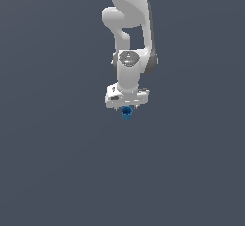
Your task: Pick up the object and move it to a goal position.
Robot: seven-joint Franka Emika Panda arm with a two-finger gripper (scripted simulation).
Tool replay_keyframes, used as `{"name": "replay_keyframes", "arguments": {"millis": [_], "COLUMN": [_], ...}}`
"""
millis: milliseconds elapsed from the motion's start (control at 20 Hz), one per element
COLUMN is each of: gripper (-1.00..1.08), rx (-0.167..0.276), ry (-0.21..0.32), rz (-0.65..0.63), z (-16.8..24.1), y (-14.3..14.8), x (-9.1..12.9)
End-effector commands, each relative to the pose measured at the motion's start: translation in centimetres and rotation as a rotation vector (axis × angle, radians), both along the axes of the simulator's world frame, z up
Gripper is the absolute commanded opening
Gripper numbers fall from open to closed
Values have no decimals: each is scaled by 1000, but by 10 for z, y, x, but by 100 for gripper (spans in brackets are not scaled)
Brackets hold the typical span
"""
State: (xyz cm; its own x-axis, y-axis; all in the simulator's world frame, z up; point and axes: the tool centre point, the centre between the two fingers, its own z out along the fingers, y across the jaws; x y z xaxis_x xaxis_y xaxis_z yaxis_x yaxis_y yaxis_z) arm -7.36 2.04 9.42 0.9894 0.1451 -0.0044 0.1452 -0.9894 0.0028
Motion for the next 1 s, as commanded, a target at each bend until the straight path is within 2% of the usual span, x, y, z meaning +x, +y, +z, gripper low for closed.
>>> {"name": "replay_keyframes", "arguments": {"millis": [0, 400, 950], "gripper": [100, 100, 100], "rx": [3, 3, 3], "ry": [-3, -3, -4], "rz": [11, 13, 15], "z": [-3, -9, -51], "y": [3, 4, 4], "x": [-4, -5, -7]}}
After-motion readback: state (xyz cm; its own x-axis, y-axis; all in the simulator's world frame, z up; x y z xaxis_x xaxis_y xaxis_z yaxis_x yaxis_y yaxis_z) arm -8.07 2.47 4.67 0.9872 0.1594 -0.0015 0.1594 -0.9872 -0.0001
